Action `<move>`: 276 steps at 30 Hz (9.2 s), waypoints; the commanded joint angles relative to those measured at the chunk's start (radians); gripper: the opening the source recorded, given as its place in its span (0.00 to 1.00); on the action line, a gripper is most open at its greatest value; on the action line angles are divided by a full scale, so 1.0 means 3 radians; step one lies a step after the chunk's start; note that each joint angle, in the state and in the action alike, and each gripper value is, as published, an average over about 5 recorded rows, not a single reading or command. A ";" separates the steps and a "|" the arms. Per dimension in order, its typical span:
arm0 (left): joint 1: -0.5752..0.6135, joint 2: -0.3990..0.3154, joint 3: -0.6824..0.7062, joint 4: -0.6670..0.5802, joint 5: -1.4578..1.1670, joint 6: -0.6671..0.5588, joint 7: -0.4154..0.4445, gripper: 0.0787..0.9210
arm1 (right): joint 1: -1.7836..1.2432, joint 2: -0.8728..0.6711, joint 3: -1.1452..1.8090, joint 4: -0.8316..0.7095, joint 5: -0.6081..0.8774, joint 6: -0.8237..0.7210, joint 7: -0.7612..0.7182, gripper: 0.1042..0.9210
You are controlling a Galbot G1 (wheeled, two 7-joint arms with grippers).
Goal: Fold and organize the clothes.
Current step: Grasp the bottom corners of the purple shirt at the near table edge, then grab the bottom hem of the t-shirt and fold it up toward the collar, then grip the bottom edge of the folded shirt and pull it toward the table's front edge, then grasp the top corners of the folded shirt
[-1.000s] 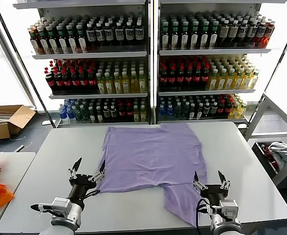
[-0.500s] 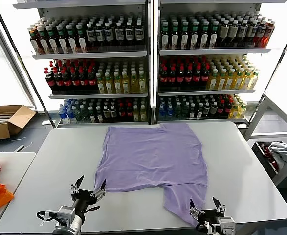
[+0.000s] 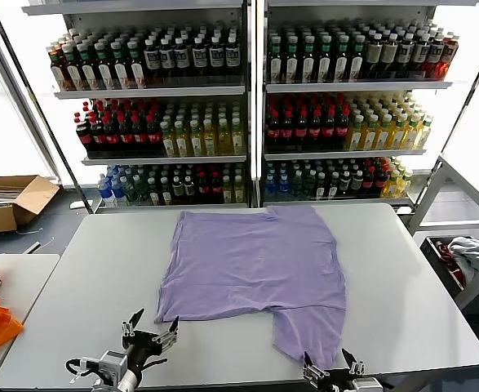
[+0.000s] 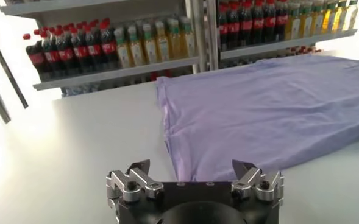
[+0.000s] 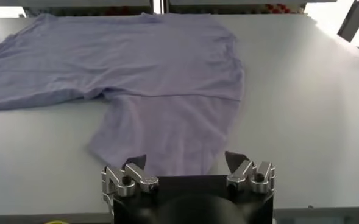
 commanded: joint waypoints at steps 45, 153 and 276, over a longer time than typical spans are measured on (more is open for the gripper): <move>-0.0166 0.0107 0.0152 0.0273 -0.0241 0.0062 0.0074 0.17 | -0.0039 0.0093 0.0010 -0.0193 -0.0222 0.0071 -0.0016 0.04; -0.1603 -0.0089 0.0371 0.1263 -0.0075 0.0129 -0.0096 0.88 | 0.1793 0.0228 0.0270 -0.1525 0.0009 -0.0017 -0.0157 0.88; -0.1251 0.0828 -0.0008 0.0153 -0.0740 -0.0282 0.0346 0.88 | 0.2780 -0.0909 0.0551 -0.1660 0.0883 0.0124 -0.1246 0.88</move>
